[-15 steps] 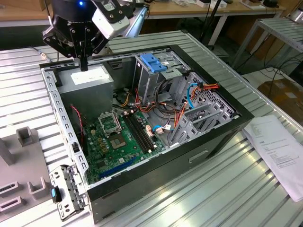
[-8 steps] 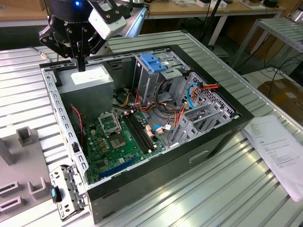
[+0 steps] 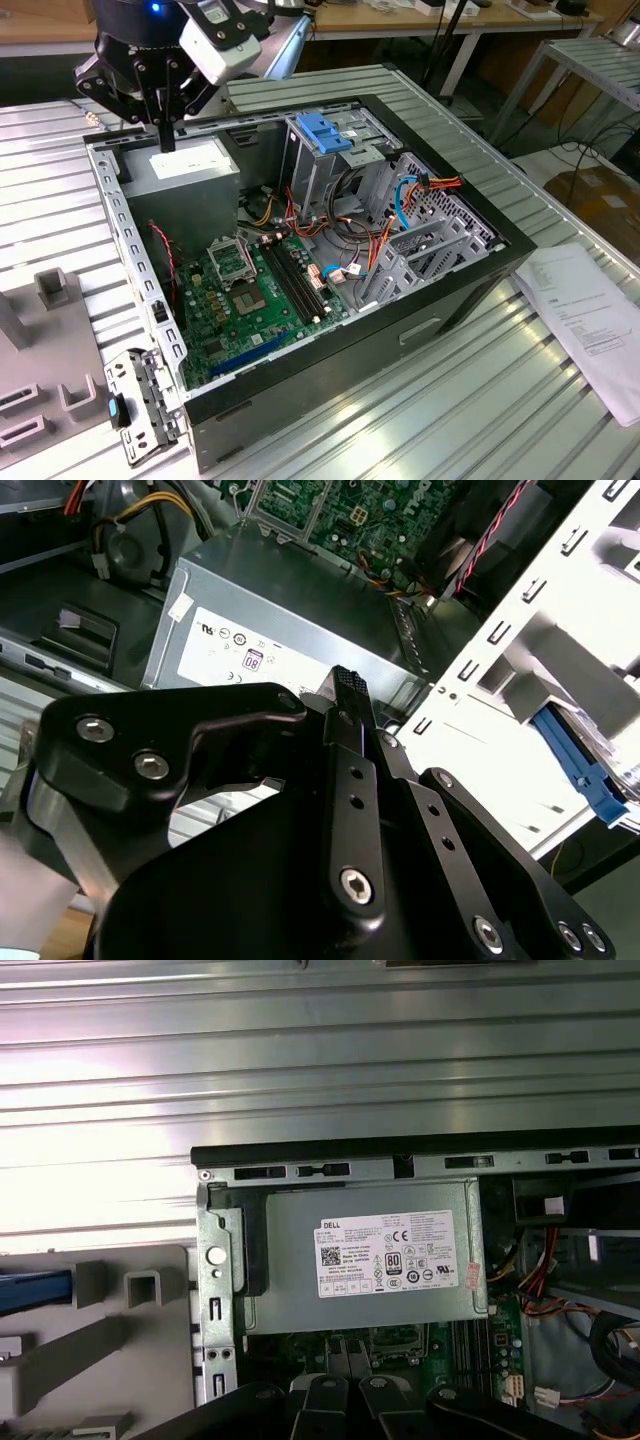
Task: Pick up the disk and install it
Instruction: 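Reach for the disk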
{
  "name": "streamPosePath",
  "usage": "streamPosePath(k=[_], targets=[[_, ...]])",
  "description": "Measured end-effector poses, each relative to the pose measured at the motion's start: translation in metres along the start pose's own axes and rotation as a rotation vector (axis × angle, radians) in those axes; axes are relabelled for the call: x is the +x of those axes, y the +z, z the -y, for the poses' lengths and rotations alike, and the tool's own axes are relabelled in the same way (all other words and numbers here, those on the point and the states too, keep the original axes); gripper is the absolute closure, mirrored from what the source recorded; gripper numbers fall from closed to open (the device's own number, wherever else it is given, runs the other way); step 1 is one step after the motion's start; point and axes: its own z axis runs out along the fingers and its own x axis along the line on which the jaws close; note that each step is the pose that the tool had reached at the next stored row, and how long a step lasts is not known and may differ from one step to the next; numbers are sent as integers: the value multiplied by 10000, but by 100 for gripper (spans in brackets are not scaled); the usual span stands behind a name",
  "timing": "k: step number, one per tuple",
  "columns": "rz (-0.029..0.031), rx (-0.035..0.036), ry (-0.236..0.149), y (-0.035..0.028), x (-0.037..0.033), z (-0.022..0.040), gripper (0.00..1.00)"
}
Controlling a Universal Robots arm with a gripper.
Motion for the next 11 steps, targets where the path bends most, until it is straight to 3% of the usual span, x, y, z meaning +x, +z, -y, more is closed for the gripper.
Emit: streamPosePath(k=[11], targets=[[0, 0, 0, -2, 75, 5, 89]])
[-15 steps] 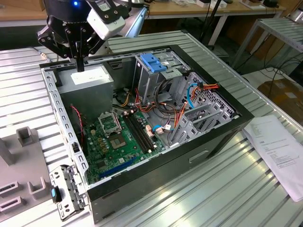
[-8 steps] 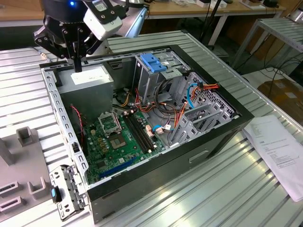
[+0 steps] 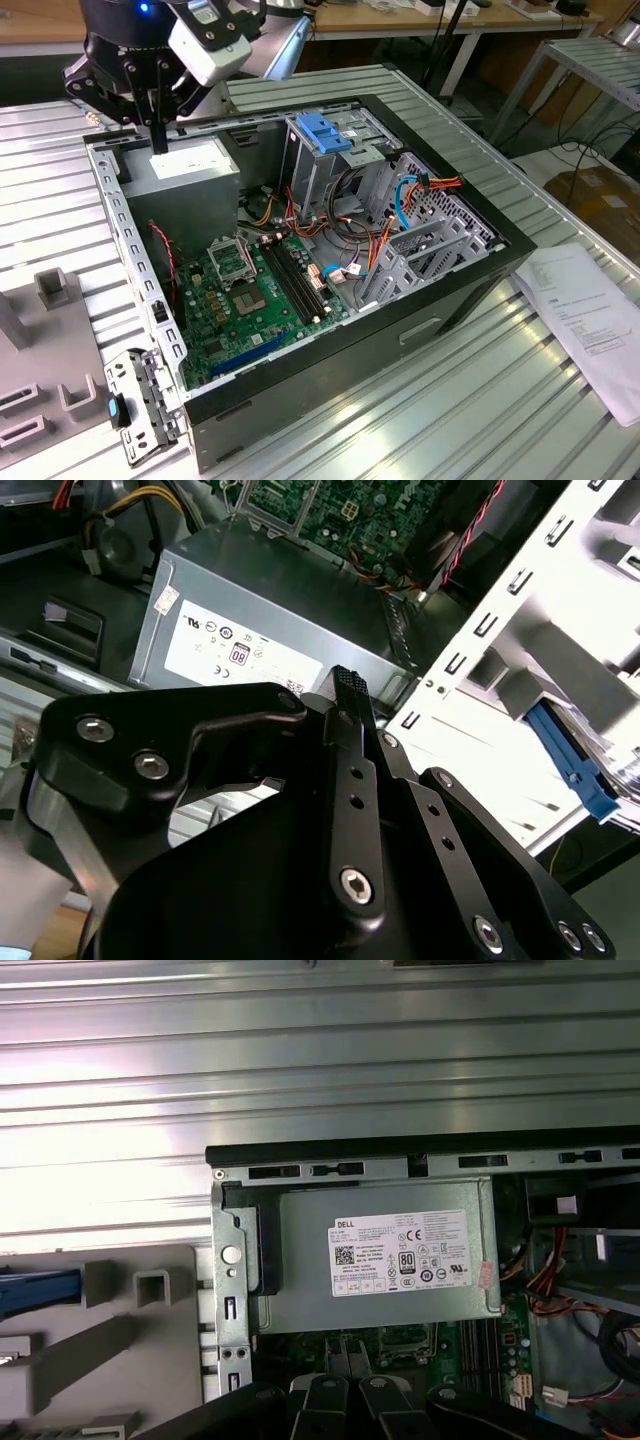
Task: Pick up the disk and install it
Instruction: 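Reach for the disk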
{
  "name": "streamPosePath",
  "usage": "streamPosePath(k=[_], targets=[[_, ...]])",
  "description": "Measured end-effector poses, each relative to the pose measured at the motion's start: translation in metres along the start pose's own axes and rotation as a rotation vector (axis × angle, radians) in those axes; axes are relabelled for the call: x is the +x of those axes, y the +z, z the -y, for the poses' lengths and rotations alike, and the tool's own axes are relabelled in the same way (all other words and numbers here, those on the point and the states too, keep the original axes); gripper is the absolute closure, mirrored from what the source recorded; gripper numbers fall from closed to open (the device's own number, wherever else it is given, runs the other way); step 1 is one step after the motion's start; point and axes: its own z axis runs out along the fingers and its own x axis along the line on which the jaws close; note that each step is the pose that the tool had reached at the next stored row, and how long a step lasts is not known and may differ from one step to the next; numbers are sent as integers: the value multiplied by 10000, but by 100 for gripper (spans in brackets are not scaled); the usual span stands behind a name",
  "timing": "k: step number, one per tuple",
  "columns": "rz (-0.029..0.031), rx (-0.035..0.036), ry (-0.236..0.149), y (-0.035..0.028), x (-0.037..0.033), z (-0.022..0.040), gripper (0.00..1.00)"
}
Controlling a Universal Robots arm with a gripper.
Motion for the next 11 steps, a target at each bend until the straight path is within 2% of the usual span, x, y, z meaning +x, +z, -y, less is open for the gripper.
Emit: streamPosePath(k=[11], targets=[[0, 0, 0, -1, 46, 3, 89]])
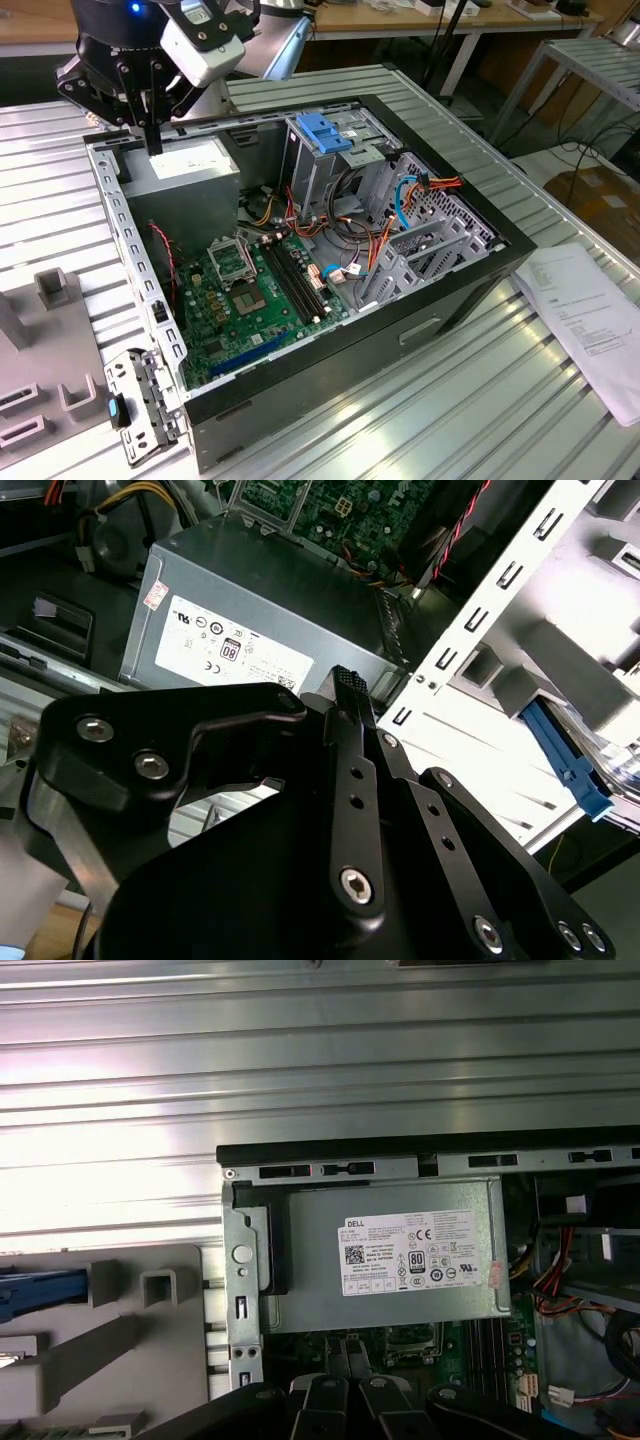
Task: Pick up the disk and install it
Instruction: 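Reach for the disk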
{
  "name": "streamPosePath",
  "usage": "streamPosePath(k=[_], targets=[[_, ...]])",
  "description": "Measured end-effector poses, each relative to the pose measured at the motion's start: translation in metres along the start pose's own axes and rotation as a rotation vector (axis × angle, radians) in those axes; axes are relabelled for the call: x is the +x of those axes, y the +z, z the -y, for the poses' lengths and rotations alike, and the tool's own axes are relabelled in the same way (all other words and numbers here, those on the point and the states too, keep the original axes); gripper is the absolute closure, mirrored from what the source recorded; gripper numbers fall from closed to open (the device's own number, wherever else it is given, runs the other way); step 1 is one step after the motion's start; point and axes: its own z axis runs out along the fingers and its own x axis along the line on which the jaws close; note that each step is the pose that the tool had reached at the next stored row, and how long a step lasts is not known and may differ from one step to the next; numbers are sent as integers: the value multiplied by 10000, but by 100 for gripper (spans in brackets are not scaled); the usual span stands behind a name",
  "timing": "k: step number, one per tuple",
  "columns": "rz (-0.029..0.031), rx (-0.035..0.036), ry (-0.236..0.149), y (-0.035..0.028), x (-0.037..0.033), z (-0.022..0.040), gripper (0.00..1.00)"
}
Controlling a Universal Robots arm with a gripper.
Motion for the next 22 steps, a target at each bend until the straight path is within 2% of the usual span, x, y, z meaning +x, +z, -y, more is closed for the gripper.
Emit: streamPosePath(k=[9, 22], targets=[[0, 0, 0, 0, 5, 0, 89], [-13, 1, 0, 5, 91, 7, 89]])
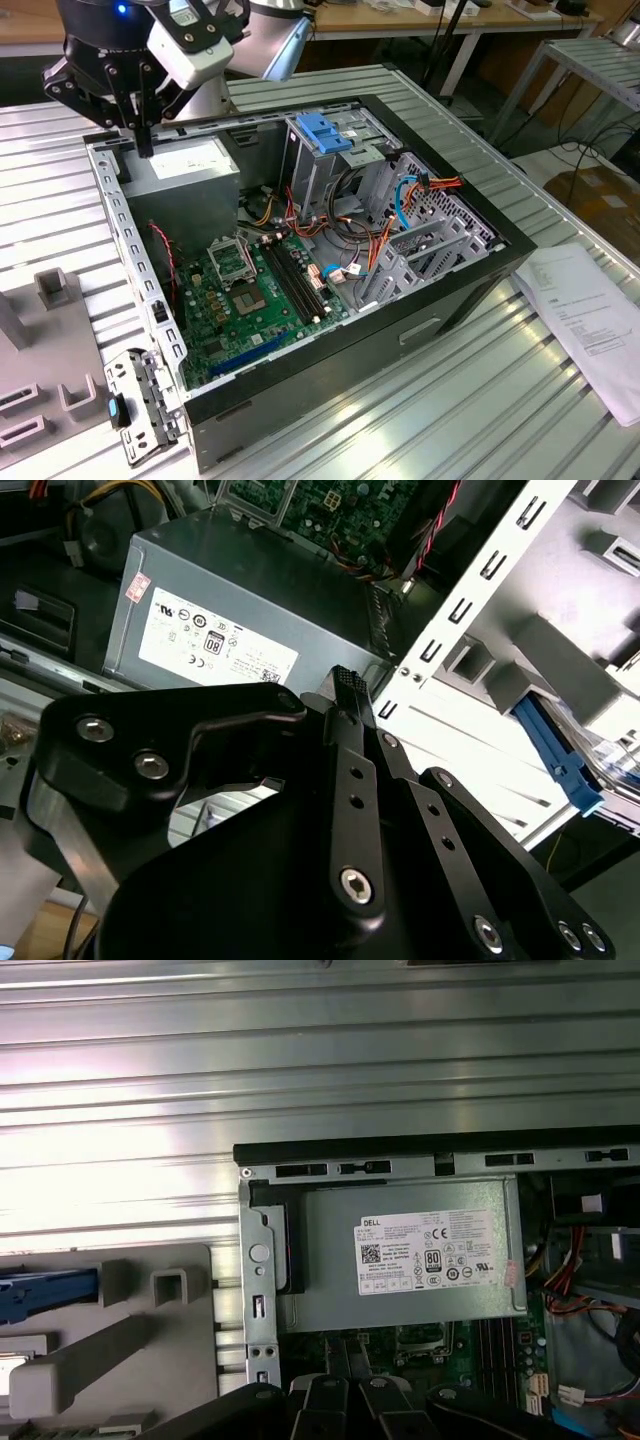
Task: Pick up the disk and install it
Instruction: 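Reach for the disk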
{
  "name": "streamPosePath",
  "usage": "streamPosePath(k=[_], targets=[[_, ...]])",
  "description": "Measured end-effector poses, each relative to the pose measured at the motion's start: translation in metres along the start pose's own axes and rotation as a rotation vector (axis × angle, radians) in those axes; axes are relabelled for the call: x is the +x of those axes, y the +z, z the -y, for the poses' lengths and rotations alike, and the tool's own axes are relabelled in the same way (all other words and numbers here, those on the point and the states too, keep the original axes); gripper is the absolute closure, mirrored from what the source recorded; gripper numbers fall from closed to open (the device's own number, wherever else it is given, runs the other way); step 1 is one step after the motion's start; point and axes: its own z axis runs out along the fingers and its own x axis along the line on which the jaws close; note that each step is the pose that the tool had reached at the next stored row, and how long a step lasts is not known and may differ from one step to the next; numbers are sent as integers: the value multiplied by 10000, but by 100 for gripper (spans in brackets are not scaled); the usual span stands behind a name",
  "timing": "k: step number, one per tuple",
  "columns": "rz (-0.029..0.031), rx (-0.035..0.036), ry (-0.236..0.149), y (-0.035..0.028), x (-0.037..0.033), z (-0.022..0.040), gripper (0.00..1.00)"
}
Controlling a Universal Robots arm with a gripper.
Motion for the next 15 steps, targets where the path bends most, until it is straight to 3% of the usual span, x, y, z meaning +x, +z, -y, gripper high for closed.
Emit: streamPosePath(k=[15], targets=[[-34, 3, 2, 10, 97, 8, 89]])
